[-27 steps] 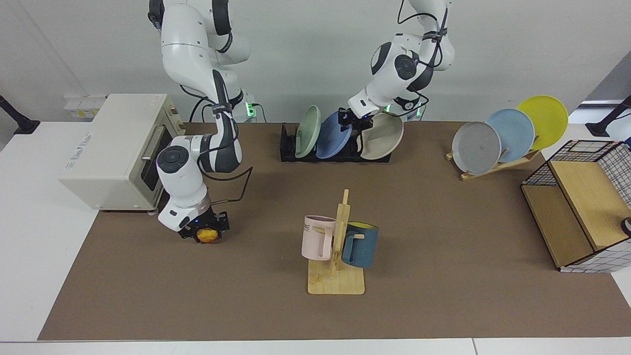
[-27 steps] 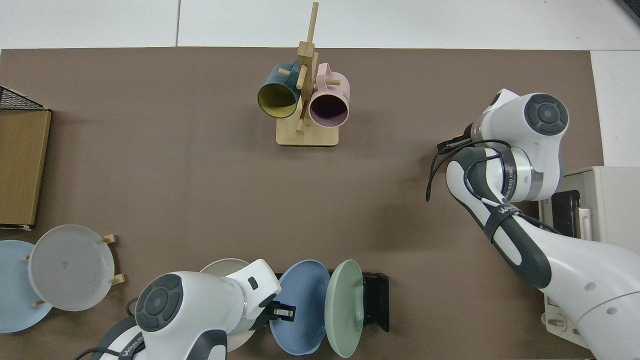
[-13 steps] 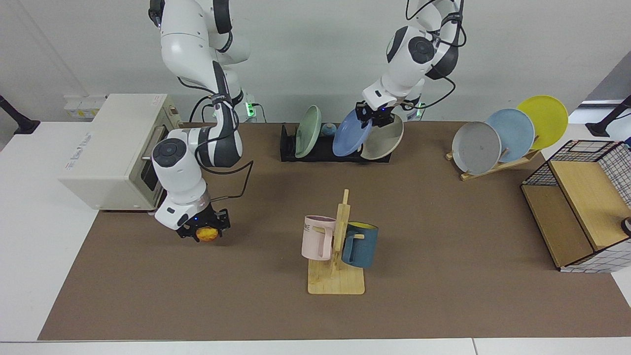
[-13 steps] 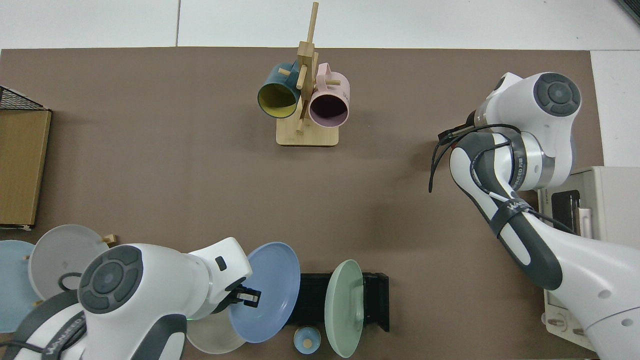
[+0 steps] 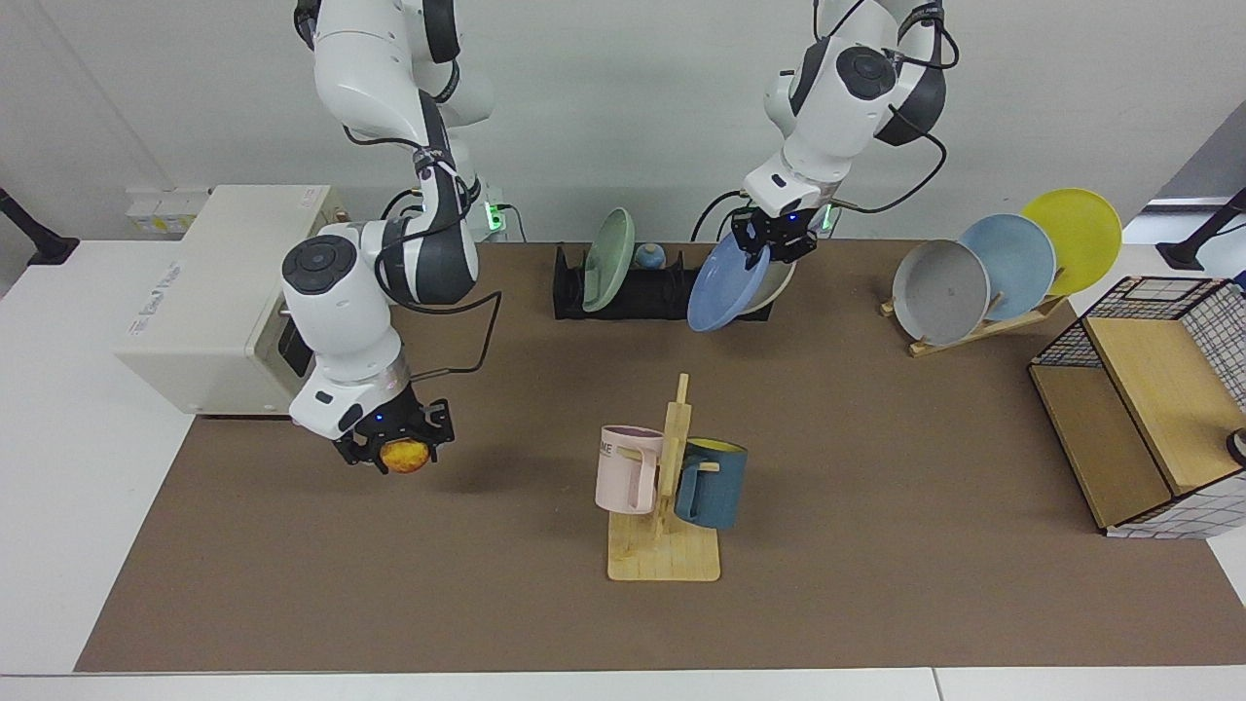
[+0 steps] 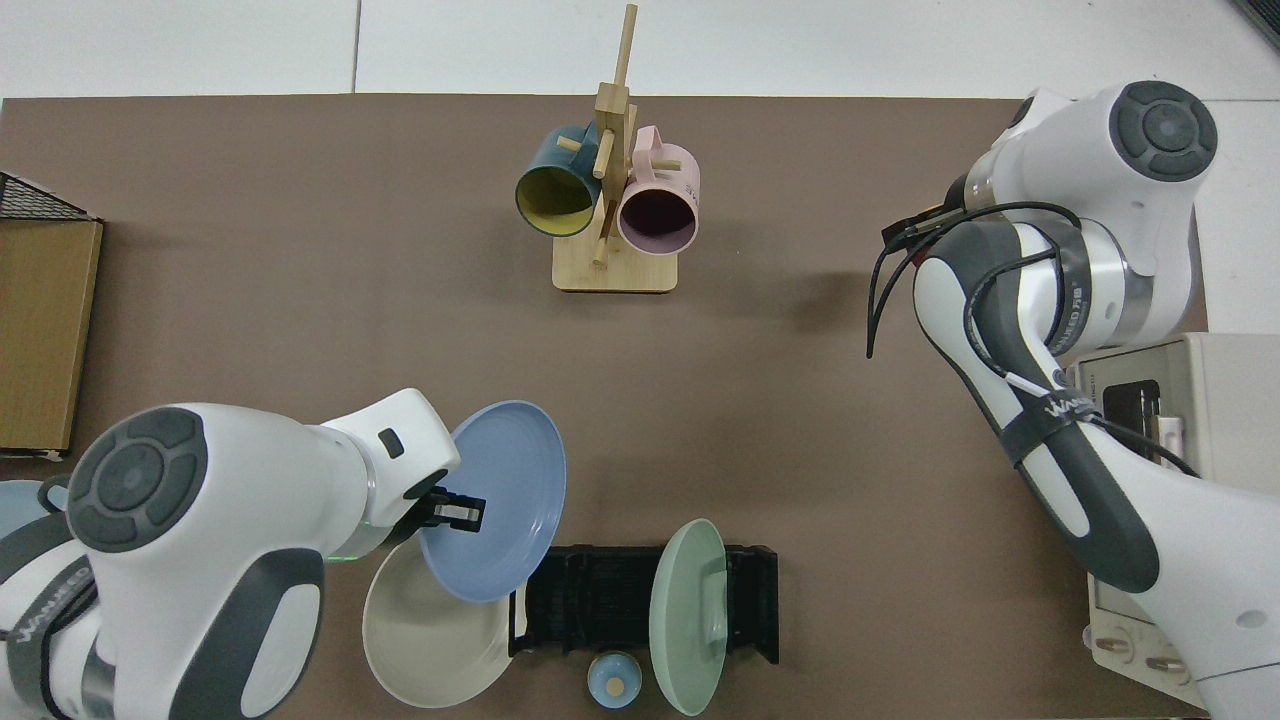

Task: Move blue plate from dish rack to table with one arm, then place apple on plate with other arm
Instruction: 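Carry the blue plate with the left gripper and lower it onto the table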

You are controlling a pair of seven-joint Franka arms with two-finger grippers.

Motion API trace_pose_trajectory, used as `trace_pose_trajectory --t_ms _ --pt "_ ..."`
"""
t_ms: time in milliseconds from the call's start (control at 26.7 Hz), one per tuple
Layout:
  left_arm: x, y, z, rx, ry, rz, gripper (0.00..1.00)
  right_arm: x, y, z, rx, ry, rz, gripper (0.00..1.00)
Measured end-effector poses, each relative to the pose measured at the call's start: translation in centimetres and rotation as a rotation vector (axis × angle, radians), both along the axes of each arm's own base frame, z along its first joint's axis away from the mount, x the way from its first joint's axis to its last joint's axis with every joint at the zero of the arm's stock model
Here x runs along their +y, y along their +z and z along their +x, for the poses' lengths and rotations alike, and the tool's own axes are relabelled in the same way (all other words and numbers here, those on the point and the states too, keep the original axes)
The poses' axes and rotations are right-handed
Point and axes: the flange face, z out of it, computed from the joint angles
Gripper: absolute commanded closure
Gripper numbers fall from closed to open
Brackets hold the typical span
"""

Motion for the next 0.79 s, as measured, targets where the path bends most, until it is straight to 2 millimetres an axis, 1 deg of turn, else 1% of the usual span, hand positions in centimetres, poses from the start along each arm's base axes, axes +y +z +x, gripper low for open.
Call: trace_pose_trajectory --t_ms 112,224,337,412,486,636,711,786 --pt "0.7 0.1 1.6 -0.015 0.012 -0.055 1.00 -0.1 0.1 0.0 0.004 -0.001 -0.001 1.00" --pt "2.2 0.0 3.3 -0.038 0.003 -0.123 1.00 0.0 0.5 0.0 0.003 0.000 0.001 1.00" --pt "4.1 -0.9 4.7 -0.054 -0.026 -0.193 1.00 0.0 1.2 -0.1 -0.004 0.001 0.003 1.00" --pt "5.2 -2.4 5.7 -0.052 -0.048 -0.239 1.00 -0.1 1.6 -0.2 -0.005 -0.001 0.004 1.00" --pt "5.9 -4.4 6.8 -0.047 -0.047 -0.285 1.00 -0.2 1.9 -0.3 -0.004 -0.003 0.005 1.00" --pt "6.1 -9.4 8.7 -0.013 0.022 -0.364 1.00 -0.4 2.0 -0.4 0.000 -0.005 0.005 1.00" --pt "6.4 -11.3 9.3 0.012 0.061 -0.396 1.00 -0.5 1.8 -0.4 0.004 -0.008 0.005 1.00" --pt "6.7 -12.8 9.9 0.033 0.086 -0.416 1.00 -0.7 1.4 -0.6 0.013 -0.010 0.004 1.00"
